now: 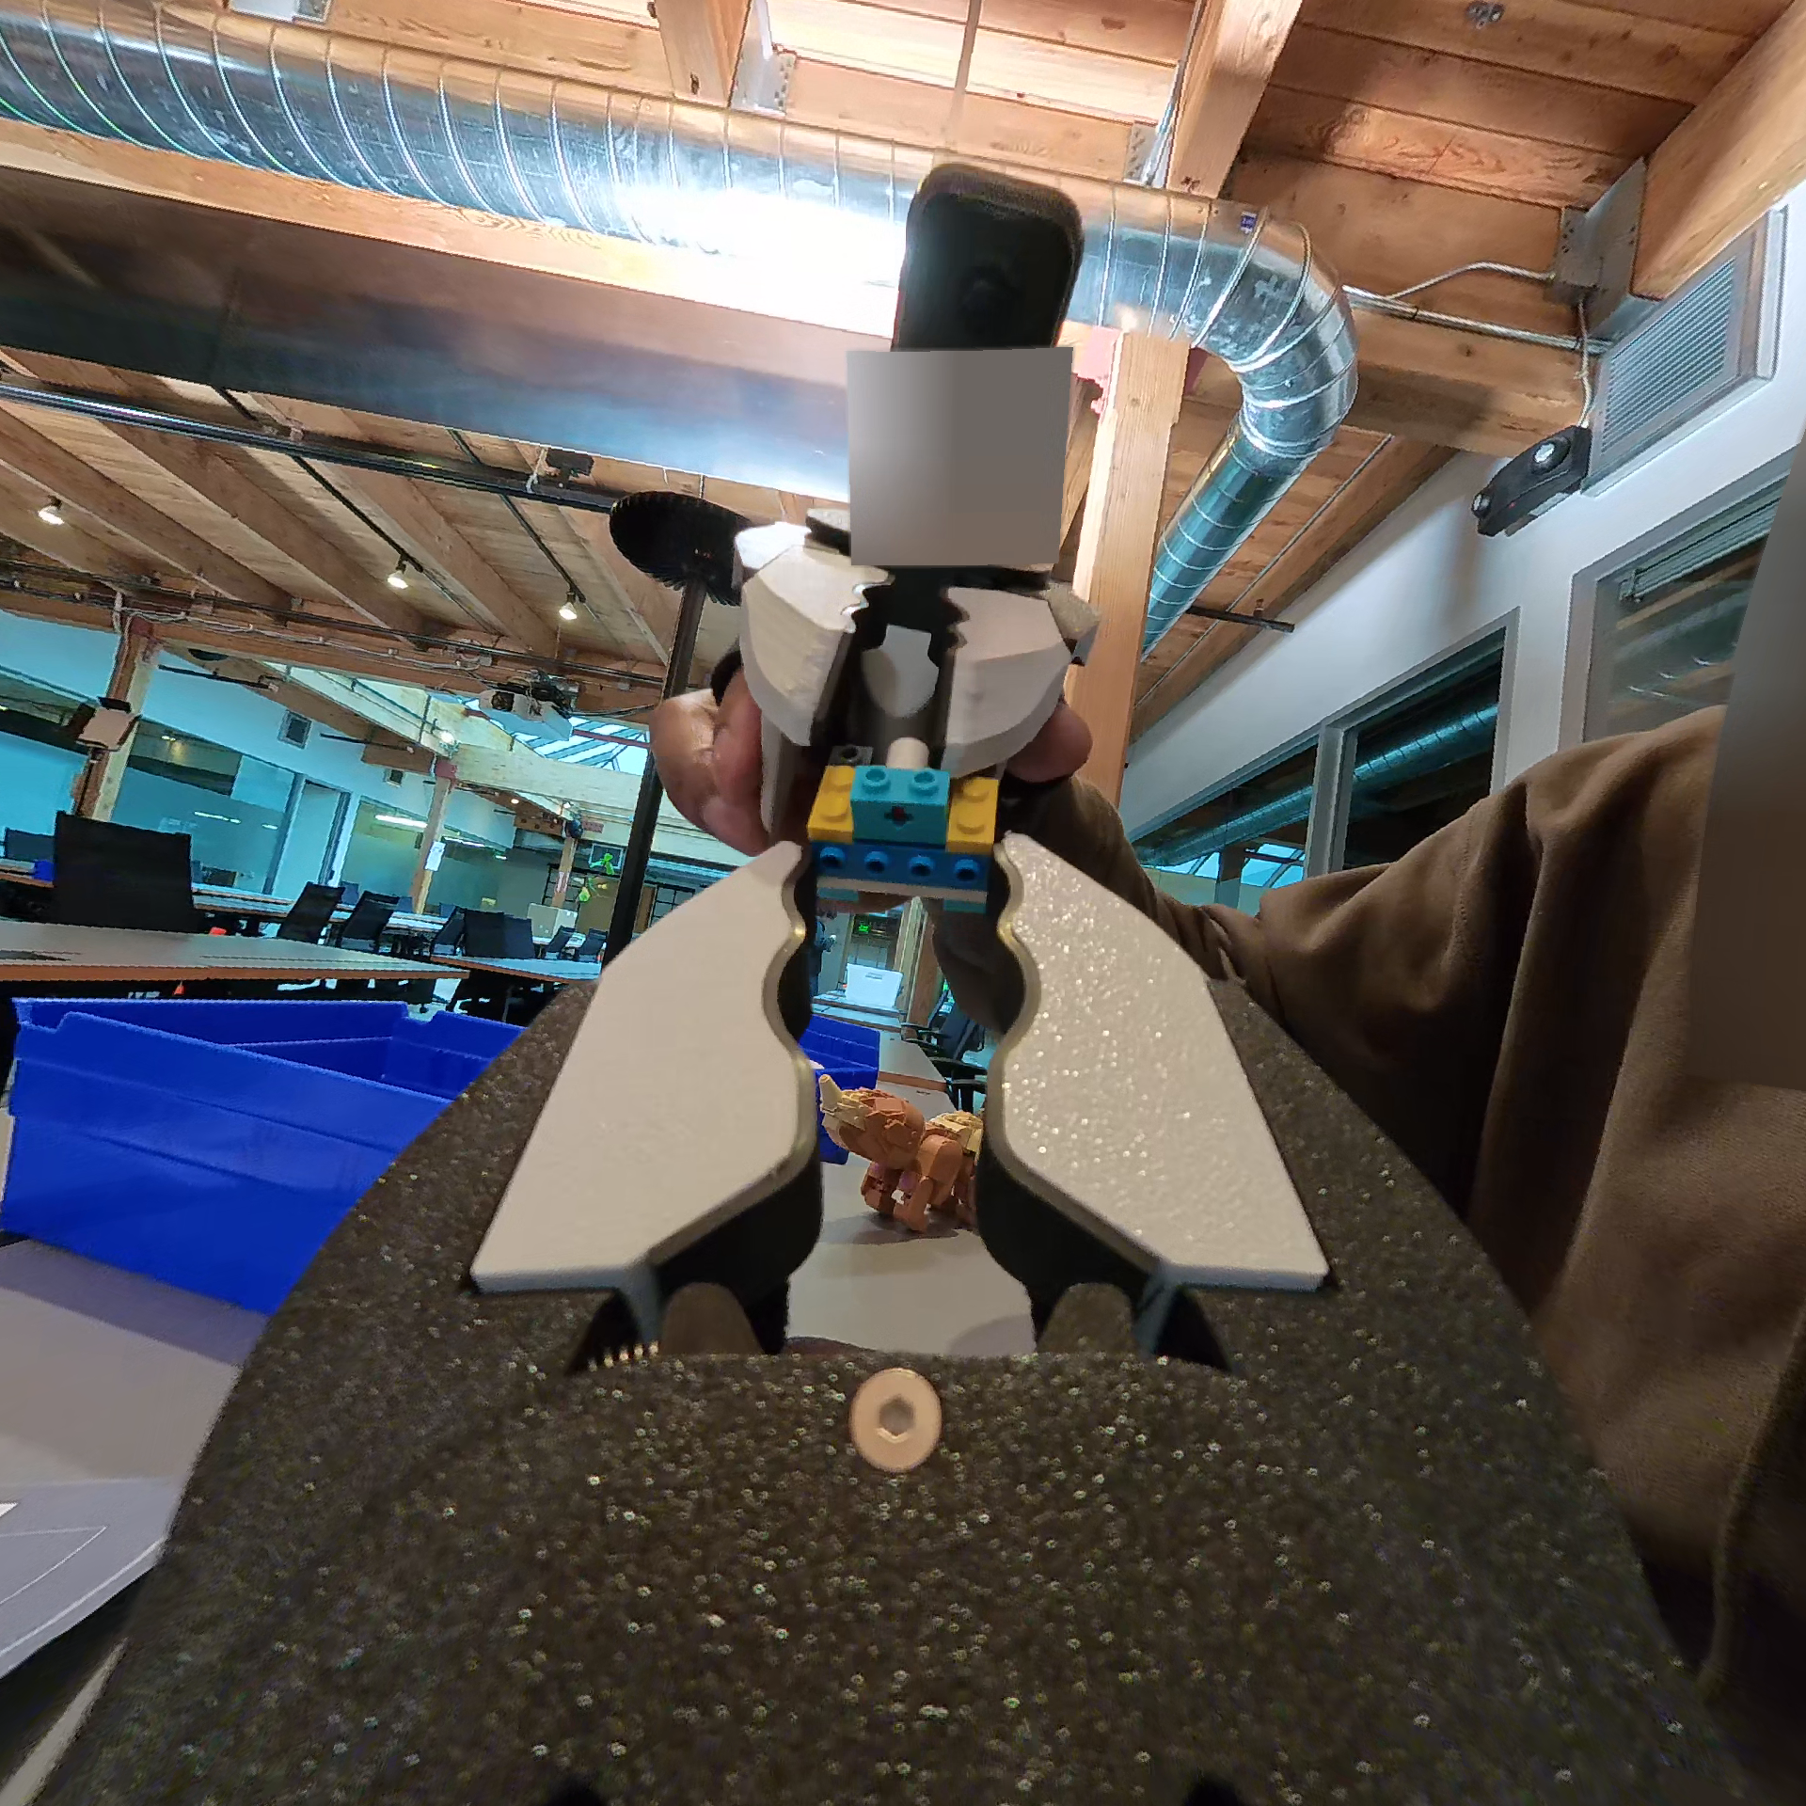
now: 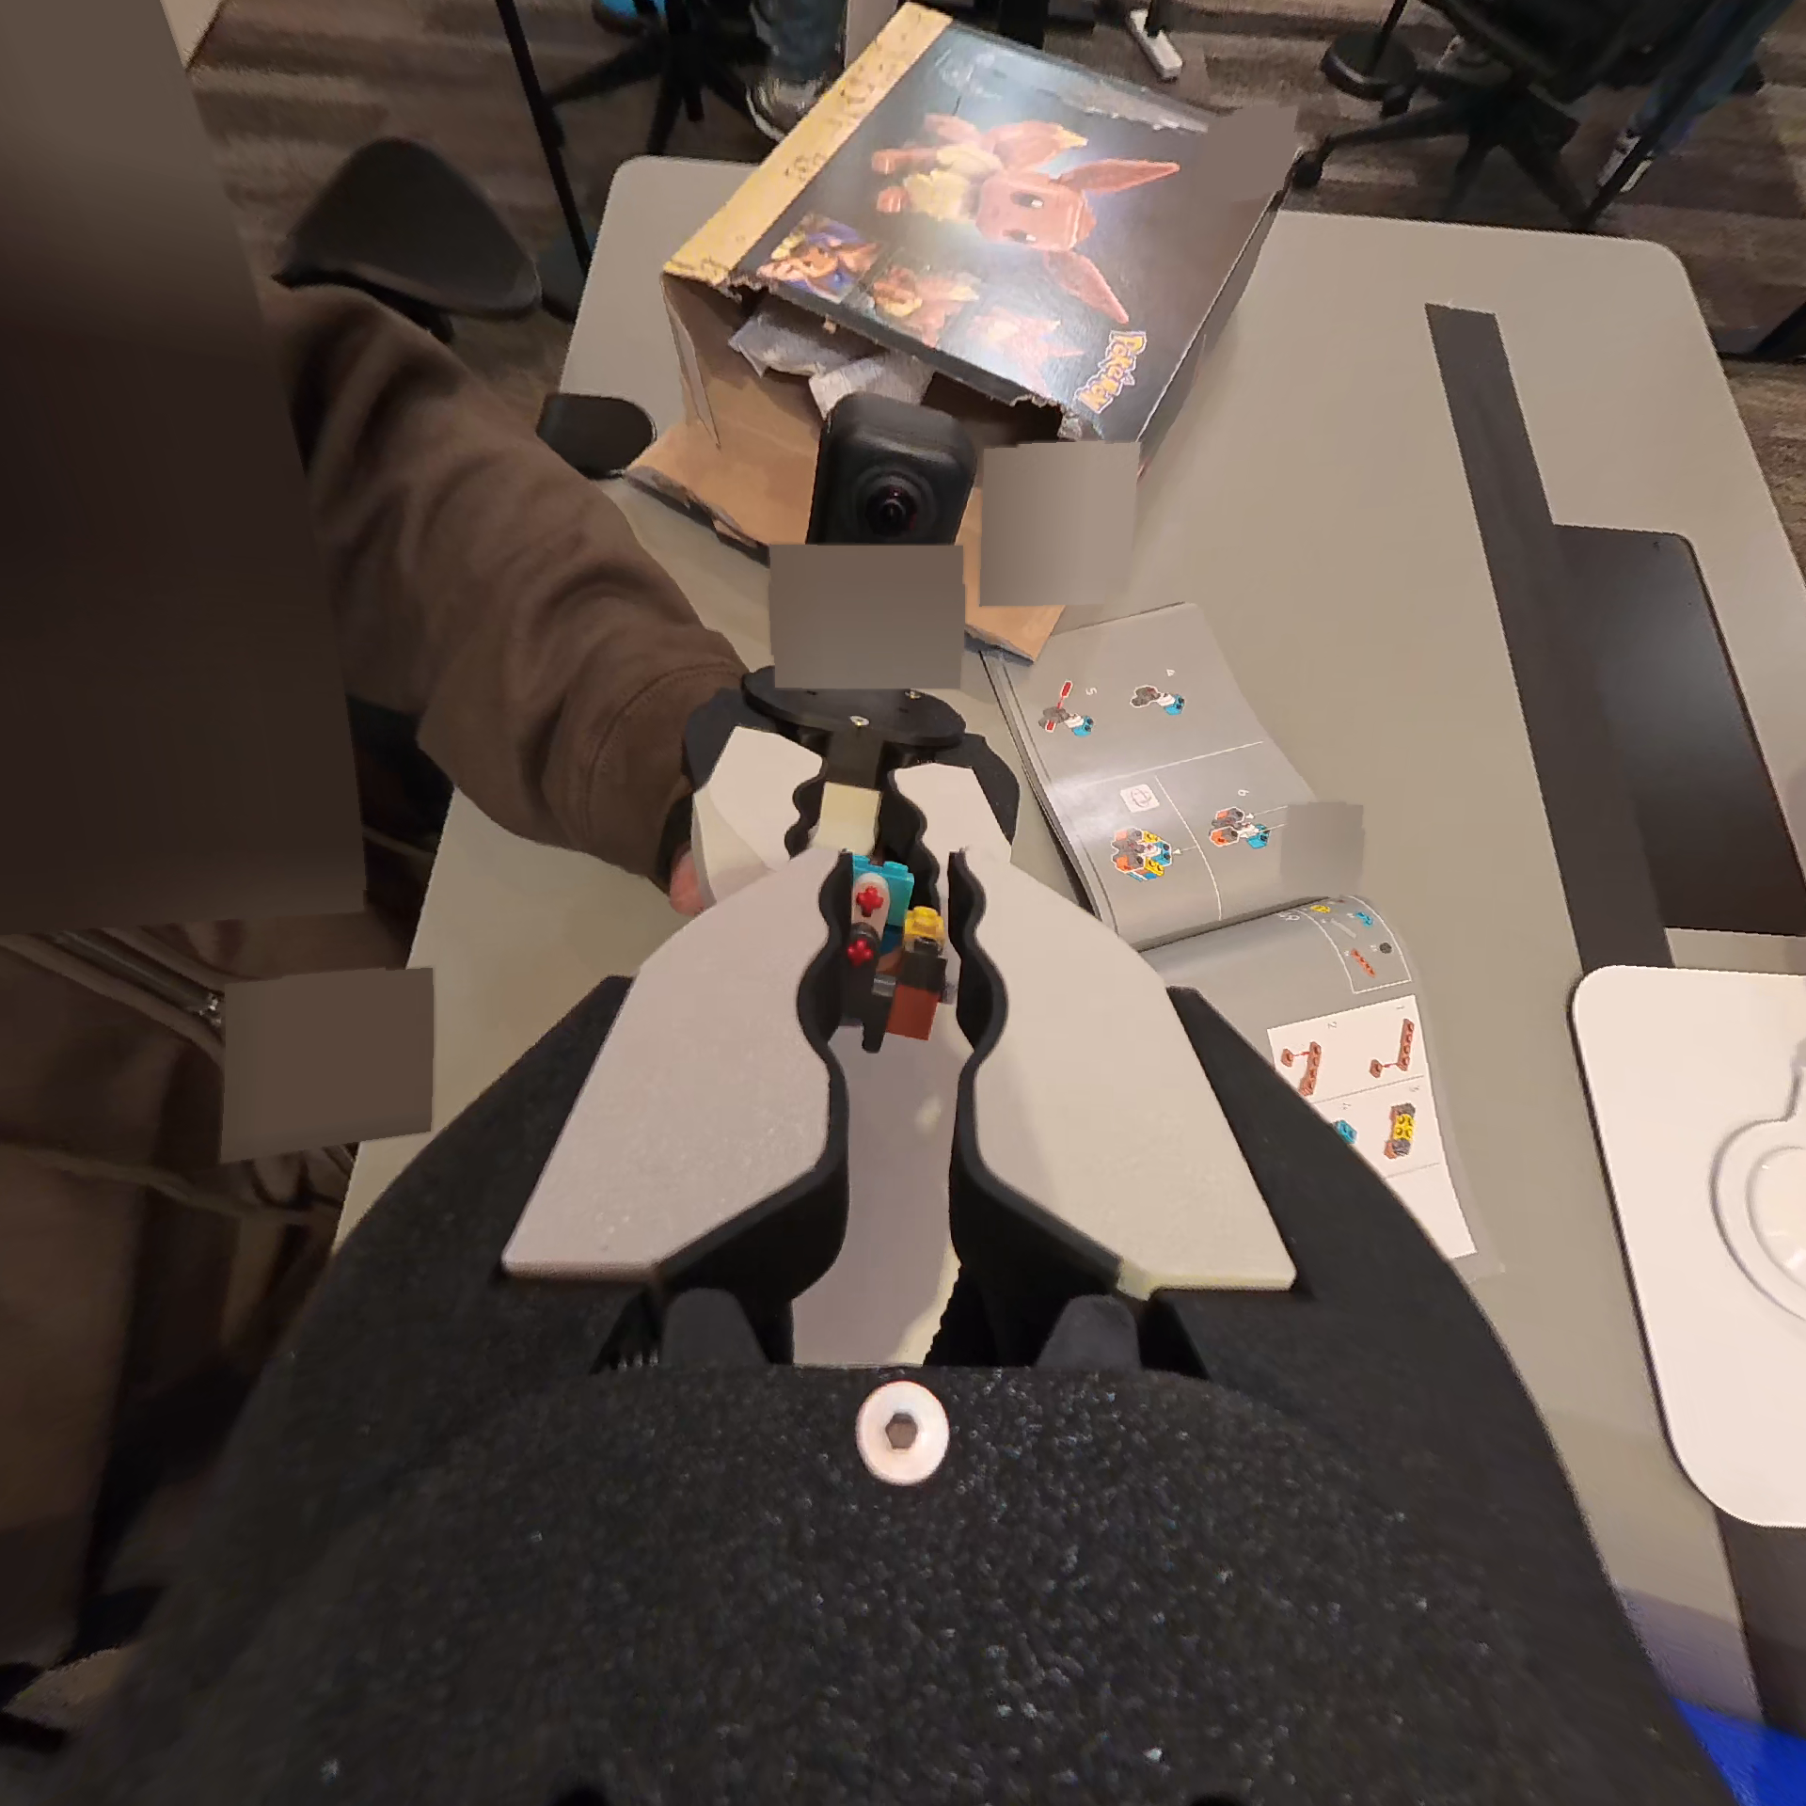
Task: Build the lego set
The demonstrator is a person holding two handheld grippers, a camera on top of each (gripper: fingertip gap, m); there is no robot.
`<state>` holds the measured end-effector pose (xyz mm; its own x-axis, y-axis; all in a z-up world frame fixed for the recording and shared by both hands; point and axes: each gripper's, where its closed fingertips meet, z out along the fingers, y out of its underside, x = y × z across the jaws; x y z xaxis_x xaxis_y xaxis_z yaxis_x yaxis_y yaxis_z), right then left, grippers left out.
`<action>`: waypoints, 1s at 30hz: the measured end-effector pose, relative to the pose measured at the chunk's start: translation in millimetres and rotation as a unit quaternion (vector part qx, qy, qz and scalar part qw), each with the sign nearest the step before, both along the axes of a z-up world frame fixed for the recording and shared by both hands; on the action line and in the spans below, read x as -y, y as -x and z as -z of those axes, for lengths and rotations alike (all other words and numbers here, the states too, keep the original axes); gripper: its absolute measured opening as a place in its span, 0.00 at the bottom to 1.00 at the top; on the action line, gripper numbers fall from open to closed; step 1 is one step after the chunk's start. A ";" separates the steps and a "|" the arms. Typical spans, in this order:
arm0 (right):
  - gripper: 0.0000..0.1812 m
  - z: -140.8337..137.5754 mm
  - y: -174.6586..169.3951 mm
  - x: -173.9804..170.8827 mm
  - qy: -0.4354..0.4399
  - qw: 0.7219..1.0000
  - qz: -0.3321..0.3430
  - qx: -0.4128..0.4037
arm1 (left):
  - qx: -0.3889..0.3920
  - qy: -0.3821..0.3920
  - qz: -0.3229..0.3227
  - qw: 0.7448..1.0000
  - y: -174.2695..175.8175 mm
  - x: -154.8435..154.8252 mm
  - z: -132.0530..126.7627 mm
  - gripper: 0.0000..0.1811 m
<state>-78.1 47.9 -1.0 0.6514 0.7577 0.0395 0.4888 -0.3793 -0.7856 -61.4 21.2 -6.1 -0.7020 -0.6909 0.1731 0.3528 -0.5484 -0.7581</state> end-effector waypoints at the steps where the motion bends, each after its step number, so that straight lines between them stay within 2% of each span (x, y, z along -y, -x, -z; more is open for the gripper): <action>1: 0.10 0.0 -0.1 -0.4 0.000 1.000 0.002 -0.004 | 0.000 0.002 0.001 1.000 0.1 -0.5 -0.1 0.18; 30: 0.10 -4.2 -0.9 -8.6 0.005 0.995 0.028 -0.100 | 0.004 0.009 0.008 1.000 1.5 -0.5 -1.2 0.18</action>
